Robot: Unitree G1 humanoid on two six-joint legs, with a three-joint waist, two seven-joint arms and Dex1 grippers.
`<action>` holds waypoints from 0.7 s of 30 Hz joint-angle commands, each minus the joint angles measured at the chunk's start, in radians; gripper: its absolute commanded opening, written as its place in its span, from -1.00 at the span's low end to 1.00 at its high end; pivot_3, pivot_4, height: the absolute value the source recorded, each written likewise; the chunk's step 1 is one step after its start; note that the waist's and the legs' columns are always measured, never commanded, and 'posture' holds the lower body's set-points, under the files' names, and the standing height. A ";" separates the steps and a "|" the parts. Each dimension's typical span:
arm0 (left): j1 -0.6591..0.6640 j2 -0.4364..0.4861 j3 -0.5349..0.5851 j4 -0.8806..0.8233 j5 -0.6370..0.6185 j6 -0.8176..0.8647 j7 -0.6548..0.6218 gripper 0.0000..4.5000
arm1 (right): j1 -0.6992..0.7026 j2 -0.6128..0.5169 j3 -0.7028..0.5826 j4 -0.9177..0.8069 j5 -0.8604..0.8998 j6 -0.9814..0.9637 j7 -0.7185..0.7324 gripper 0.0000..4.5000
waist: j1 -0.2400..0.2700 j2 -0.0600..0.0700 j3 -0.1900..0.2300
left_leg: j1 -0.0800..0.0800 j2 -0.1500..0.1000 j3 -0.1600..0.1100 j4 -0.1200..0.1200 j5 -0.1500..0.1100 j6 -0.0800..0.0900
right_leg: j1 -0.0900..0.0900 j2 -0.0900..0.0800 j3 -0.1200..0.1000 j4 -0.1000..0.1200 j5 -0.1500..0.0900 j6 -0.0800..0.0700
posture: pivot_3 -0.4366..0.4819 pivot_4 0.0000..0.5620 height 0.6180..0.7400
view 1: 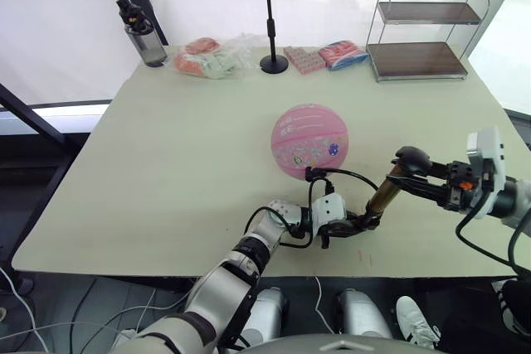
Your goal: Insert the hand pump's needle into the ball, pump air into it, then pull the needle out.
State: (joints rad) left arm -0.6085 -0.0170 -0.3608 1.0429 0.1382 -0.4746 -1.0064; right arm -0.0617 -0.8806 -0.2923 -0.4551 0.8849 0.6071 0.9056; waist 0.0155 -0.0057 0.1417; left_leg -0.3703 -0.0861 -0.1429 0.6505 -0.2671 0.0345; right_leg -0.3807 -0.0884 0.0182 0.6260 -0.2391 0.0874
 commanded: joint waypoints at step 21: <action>0.036 0.019 -0.023 0.073 0.029 0.021 0.011 -0.51 | -0.165 -0.136 -0.133 -0.032 0.186 0.215 -0.067 -0.52 | 0.004 0.001 0.000 | -0.014 -0.001 0.000 0.002 0.000 0.000 | -0.014 -0.001 -0.001 0.001 0.004 -0.005 | -0.05 -0.47 1.00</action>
State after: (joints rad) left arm -0.6132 -0.0212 -0.3629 1.0435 0.1269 -0.4874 -0.9987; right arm -0.2423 -1.0220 -0.4288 -0.4589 1.1052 0.8428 0.8432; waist 0.0199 -0.0051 0.1417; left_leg -0.3834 -0.0869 -0.1433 0.6526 -0.2668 0.0348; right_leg -0.3936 -0.0891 0.0173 0.6267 -0.2354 0.0827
